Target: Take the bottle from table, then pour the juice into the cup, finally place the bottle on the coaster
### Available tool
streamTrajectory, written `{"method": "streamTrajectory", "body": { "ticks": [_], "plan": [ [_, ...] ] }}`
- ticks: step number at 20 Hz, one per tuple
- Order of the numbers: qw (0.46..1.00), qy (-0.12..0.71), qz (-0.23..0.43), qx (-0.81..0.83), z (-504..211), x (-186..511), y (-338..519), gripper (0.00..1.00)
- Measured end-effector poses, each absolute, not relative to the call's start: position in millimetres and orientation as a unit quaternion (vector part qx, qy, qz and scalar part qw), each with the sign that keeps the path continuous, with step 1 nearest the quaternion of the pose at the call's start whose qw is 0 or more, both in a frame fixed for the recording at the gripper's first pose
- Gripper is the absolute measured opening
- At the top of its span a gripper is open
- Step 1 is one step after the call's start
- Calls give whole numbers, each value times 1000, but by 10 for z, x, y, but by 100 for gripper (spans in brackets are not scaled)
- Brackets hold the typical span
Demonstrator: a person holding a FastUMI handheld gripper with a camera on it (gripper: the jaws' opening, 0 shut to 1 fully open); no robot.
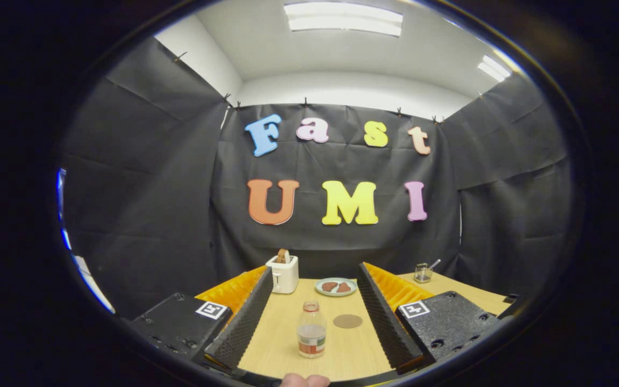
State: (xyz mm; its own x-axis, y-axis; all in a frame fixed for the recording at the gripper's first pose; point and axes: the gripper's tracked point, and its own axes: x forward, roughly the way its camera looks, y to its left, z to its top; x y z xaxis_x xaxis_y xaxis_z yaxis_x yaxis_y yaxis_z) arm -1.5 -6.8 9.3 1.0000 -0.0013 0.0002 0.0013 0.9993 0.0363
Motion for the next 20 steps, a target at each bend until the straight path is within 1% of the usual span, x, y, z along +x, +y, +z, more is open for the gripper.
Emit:
{"method": "streamTrajectory", "body": {
  "ticks": [14,20],
  "plan": [
    [999,9,-1,33,13,35,-6,100],
    [999,34,-13,32,-315,104,-56,100]
  ]
}}
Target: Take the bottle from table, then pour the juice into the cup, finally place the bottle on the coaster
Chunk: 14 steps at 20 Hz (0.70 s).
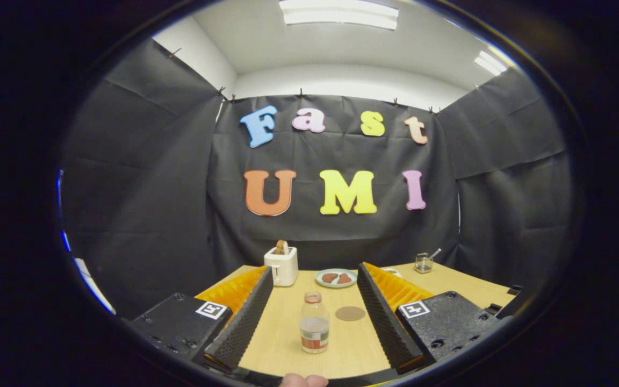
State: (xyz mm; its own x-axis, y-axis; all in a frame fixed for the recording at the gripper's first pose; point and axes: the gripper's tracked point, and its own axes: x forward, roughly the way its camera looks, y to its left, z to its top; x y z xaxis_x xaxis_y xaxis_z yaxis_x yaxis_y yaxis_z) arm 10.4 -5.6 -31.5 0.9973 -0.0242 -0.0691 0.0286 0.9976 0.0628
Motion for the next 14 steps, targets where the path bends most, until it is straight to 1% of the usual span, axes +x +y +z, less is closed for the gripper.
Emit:
{"method": "streamTrajectory", "body": {
  "ticks": [5,11,14],
  "plan": [
    [998,58,-2,35,-856,230,-32,100],
    [997,73,-18,29,-1542,472,-56,100],
    [995,90,-12,39,-1883,626,-8,100]
  ]
}}
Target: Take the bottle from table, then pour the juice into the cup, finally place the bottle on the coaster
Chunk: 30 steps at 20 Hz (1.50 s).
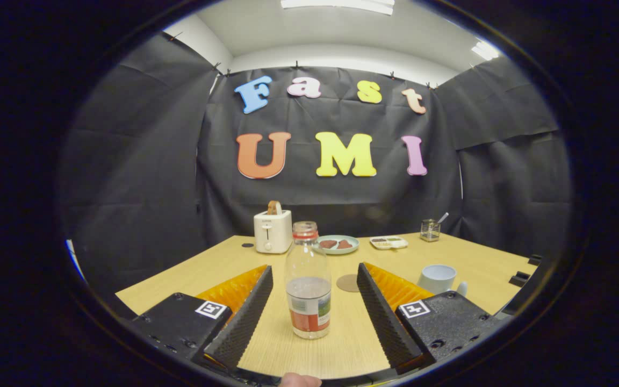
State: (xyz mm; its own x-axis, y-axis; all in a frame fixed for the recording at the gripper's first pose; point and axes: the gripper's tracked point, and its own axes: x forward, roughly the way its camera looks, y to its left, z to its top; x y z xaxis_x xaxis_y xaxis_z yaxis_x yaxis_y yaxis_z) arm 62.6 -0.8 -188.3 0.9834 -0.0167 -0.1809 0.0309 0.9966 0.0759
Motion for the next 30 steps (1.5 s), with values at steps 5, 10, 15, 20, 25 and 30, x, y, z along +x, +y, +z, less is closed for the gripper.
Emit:
{"method": "streamTrajectory", "body": {
  "ticks": [5,10,15,20,25,30],
  "plan": [
    [993,114,-20,14,-2289,845,19,100],
    [989,149,-26,-9,-2646,1065,93,100],
    [990,141,-23,2,-2645,1120,96,92],
    [987,161,-14,12,-2571,1054,68,79],
    [988,129,-17,82,-2138,1007,-144,76],
    [976,126,-56,170,-1808,1024,-580,76]
  ]
}}
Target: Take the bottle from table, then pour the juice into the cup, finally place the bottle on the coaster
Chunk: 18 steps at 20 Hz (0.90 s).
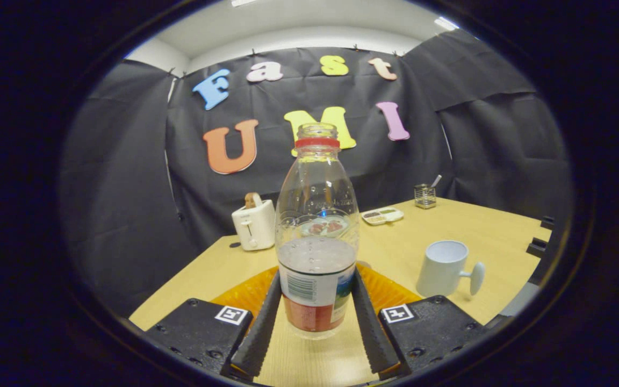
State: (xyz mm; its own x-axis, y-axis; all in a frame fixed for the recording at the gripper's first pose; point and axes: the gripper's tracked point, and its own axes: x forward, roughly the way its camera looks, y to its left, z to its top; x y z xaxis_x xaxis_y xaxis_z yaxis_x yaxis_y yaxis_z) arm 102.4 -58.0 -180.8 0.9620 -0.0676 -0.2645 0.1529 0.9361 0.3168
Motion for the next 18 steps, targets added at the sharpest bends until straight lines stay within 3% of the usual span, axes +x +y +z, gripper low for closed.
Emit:
{"method": "streamTrajectory", "body": {
  "ticks": [4,18],
  "plan": [
    [950,118,-22,288,-1668,1139,-649,75],
    [834,115,-26,539,-1988,1445,-928,74]
  ]
}}
